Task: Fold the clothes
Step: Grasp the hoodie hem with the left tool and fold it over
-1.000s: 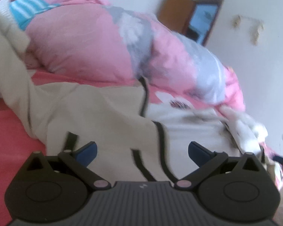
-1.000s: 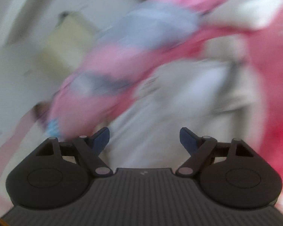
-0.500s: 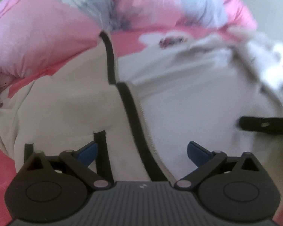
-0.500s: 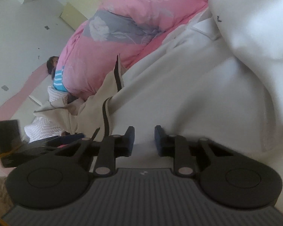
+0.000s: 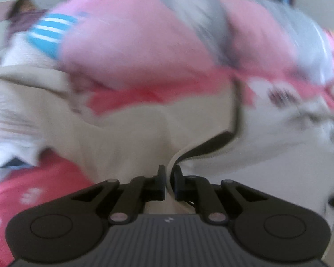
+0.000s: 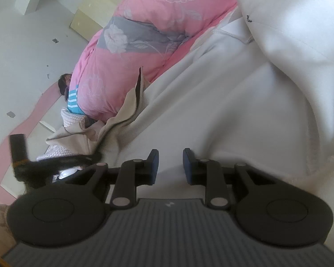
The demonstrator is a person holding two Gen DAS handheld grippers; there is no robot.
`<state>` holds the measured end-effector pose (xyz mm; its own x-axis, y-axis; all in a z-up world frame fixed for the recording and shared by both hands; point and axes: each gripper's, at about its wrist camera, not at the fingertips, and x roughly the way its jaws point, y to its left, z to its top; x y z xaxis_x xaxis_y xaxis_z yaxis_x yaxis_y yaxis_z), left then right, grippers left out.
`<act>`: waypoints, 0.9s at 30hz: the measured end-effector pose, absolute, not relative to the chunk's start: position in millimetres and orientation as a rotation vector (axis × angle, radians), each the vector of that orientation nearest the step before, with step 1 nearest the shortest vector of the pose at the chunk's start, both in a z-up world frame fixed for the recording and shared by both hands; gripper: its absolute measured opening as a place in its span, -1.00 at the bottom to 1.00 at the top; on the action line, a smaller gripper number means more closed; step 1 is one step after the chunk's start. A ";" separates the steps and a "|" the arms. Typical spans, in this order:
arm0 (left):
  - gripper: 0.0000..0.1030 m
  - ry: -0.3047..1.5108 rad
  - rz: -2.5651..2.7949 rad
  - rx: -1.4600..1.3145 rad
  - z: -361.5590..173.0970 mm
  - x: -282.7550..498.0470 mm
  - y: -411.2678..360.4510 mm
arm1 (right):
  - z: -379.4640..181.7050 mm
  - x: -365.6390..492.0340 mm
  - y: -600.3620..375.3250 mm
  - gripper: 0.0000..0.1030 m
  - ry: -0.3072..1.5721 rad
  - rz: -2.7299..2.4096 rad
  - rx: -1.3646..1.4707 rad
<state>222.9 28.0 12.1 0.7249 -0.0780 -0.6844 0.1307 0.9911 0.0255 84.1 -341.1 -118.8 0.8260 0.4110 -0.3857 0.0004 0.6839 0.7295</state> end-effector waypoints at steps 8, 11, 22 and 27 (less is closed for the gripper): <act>-0.83 0.797 0.090 -0.085 -10.2 231.5 149.4 | -119.1 85.1 -338.4 -0.56 0.563 0.234 0.773; -0.41 0.876 0.094 -0.206 -47.0 236.9 185.6 | -118.8 86.2 -337.6 -0.56 0.562 0.230 0.766; 0.54 0.787 0.016 -0.267 -21.6 175.6 206.7 | -118.4 87.0 -338.2 -0.56 0.563 0.230 0.767; 0.80 0.766 -0.215 -0.279 -10.0 122.9 155.2 | -117.9 87.0 -337.2 -0.55 0.563 0.231 0.767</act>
<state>122.9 155.2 -10.0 0.7020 -0.2911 -0.6500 0.0894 0.9415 -0.3250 87.0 -337.2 -117.9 0.8293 0.3947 -0.3955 0.0038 0.7039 0.7103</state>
